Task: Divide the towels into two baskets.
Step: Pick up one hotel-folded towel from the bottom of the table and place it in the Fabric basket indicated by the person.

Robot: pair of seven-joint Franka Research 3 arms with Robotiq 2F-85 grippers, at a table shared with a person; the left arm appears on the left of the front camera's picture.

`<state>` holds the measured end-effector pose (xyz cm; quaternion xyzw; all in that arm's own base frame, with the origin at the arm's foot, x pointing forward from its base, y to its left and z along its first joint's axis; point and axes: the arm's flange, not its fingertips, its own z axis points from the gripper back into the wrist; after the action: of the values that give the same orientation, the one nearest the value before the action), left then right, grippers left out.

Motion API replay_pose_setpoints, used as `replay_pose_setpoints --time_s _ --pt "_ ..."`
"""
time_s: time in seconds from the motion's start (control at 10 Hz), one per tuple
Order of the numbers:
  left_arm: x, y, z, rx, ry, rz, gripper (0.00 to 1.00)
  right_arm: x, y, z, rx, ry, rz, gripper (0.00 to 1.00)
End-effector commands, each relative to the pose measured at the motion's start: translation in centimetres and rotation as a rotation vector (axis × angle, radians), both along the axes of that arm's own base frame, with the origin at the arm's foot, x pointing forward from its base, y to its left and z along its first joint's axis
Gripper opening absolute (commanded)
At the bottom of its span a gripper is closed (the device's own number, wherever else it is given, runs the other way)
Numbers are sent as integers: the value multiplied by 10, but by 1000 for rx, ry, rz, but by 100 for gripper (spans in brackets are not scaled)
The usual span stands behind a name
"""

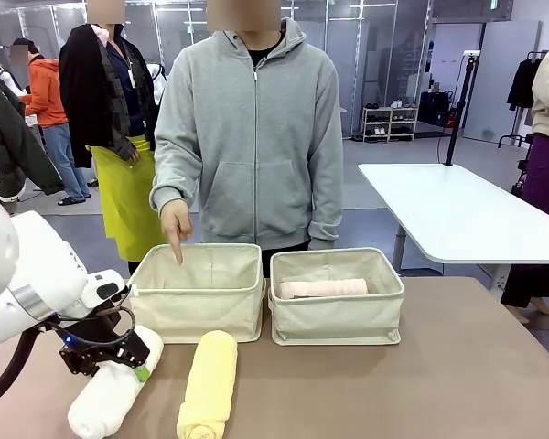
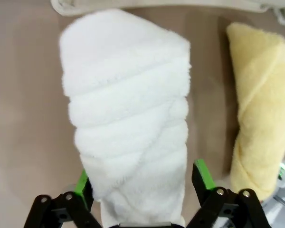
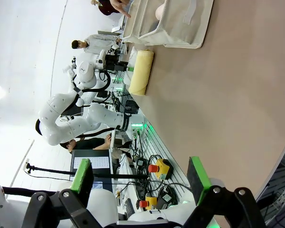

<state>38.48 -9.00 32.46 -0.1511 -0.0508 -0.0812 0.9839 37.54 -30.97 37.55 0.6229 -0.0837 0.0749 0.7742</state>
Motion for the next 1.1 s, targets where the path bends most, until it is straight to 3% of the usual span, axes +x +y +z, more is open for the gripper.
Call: replay_pose_setpoints --time_s 0.0,0.1,0.2,0.6,0.7,0.8,0.9,1.0 --pt "-90 20 -32 2 -40 7 100 -2 4 2 -4 1 -4 100" --pt "-92 18 -33 -25 -20 -5 100 -2 4 2 -4 1 -4 100" --pt "1 0 -2 10 -10 10 100 -2 4 2 -4 1 -4 100" --pt "1 0 -2 10 -10 10 100 -2 4 2 -4 1 -4 100" --pt "1 0 -6 13 -13 11 90 -2 4 2 -4 1 -4 100" --pt "0 -1 -4 13 -32 37 40 -2 4 2 -4 1 -4 100" --pt "1 -1 -3 -2 -27 37 30 -2 4 2 -4 1 -4 100" --pt "2 0 -2 1 -27 44 0 -2 4 2 -4 1 -4 100"
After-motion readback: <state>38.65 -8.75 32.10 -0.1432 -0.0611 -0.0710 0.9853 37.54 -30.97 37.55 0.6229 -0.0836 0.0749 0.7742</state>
